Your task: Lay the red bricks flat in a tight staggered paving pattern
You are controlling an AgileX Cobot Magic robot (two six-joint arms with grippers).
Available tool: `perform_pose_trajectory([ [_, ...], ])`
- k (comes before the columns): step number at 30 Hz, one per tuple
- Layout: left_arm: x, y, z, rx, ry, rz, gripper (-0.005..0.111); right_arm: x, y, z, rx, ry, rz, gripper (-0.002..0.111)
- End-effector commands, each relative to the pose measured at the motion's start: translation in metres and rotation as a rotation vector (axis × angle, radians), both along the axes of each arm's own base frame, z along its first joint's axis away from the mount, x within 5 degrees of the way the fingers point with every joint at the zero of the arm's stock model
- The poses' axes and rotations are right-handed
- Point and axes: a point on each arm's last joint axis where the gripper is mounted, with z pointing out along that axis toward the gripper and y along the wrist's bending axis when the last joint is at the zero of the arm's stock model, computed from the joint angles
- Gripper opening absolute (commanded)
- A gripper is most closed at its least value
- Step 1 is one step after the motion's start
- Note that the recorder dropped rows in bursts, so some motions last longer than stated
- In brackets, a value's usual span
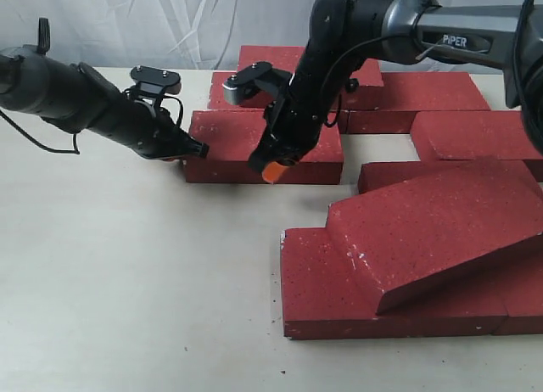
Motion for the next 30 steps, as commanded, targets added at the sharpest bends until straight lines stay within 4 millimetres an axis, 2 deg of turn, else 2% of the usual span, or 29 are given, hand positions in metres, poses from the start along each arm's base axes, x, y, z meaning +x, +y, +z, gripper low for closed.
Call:
perform_pose_trajectory([
  [1, -0.001, -0.005, -0.001, -0.031, 0.021, -0.005, 0.0, 0.006, -0.001, -0.011, -0.019, -0.041, 0.006, -0.001],
  [5, -0.001, -0.006, 0.0, -0.04, 0.027, -0.003, 0.0, 0.013, -0.005, -0.012, -0.062, -0.118, 0.019, -0.001],
  [10, -0.001, -0.006, 0.0, -0.047, 0.026, -0.007, 0.0, 0.014, -0.003, -0.011, -0.035, -0.122, -0.01, -0.001],
  [14, -0.001, -0.015, 0.001, -0.049, -0.006, -0.007, 0.0, 0.018, -0.002, -0.011, -0.019, -0.159, -0.031, -0.001],
  [17, -0.004, -0.025, 0.002, -0.029, -0.027, -0.069, 0.0, 0.02, -0.001, -0.01, -0.012, -0.177, -0.04, -0.001],
  [26, -0.002, -0.022, 0.002, -0.008, -0.054, -0.047, 0.0, 0.014, -0.003, -0.012, -0.038, -0.106, -0.037, -0.001],
  [30, 0.001, -0.014, 0.007, 0.002, -0.068, -0.04, 0.0, 0.009, -0.005, -0.004, -0.05, -0.079, -0.021, -0.001],
])
